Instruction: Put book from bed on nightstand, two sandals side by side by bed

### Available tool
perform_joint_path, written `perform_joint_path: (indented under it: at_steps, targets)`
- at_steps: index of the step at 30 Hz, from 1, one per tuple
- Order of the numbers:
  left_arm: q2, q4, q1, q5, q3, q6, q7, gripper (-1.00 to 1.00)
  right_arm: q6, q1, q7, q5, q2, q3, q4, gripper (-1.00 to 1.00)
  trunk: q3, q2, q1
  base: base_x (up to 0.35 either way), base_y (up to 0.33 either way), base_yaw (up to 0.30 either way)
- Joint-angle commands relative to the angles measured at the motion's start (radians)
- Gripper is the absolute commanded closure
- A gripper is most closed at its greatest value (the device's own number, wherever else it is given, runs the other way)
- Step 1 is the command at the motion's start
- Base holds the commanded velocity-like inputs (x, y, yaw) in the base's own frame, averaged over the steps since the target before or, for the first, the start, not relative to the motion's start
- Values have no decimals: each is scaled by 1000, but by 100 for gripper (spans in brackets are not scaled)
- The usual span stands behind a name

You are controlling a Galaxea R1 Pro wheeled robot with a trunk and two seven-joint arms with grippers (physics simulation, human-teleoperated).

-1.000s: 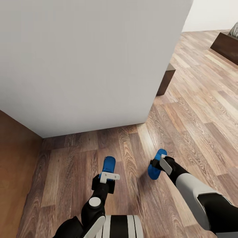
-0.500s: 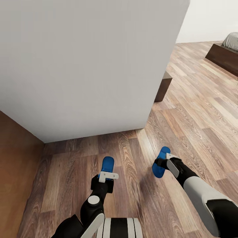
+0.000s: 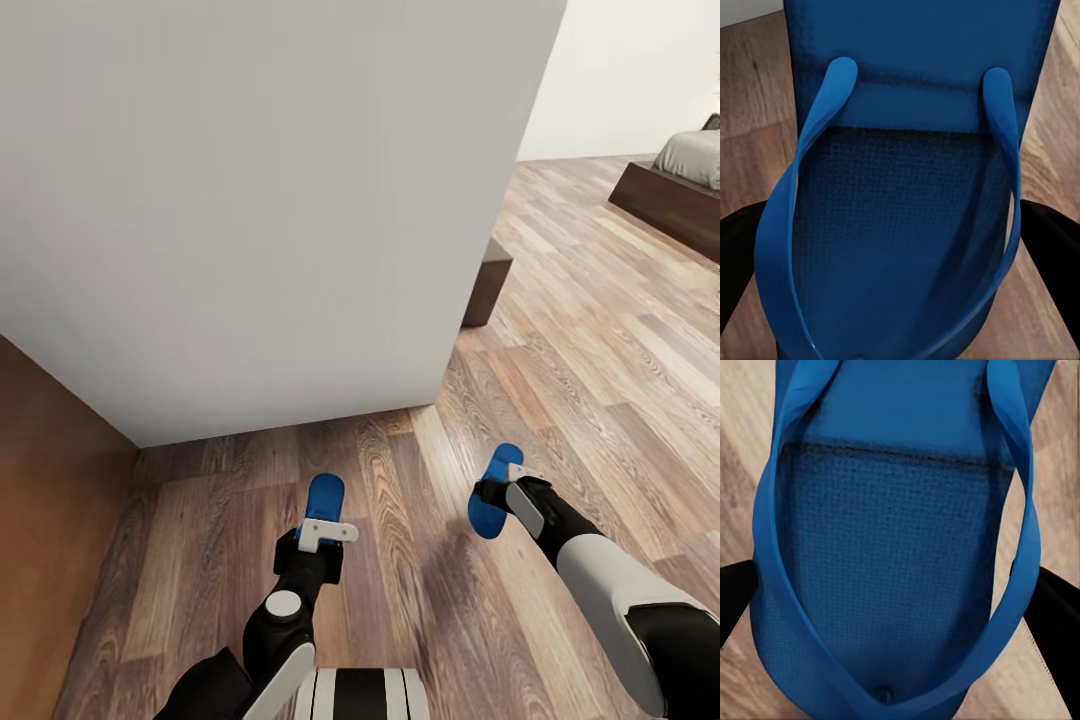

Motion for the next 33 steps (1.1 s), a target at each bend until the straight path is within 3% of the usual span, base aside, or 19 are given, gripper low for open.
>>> perform_joint_path:
  at_steps: [1, 7, 17, 22, 26, 29, 33]
  targets:
    - [1, 0, -2, 9, 4, 2, 10, 100, 4, 0, -10, -11, -1, 8, -2, 100, 3, 0, -1, 0, 0, 0]
    - [0, 15, -3, 11, 39, 27, 9, 100, -24, 0, -58, -11, -1, 8, -2, 100, 26, 1, -3, 0, 0, 0]
    - [-4, 22, -4, 19, 49, 41, 9, 100, -38, 8, -79, -10, -10, 8, -23, 100, 65, 4, -8, 0, 0, 0]
    - [-4, 22, -4, 20, 49, 43, 9, 100, 4, 73, -83, -12, -26, 7, -159, 100, 84, 5, -10, 0, 0, 0]
    - [-4, 21, -4, 19, 49, 43, 9, 100, 82, 139, -87, -15, -37, 0, -308, 100, 99, 13, -15, 0, 0, 0]
    - [-4, 21, -4, 19, 49, 43, 9, 100, 103, 156, -86, -16, -40, -2, -346, 100, 109, 34, -27, 0, 0, 0]
    - [-4, 22, -4, 20, 49, 43, 9, 100, 129, 163, -84, -18, -64, -2, -370, 100, 121, 62, -42, 0, 0, 0]
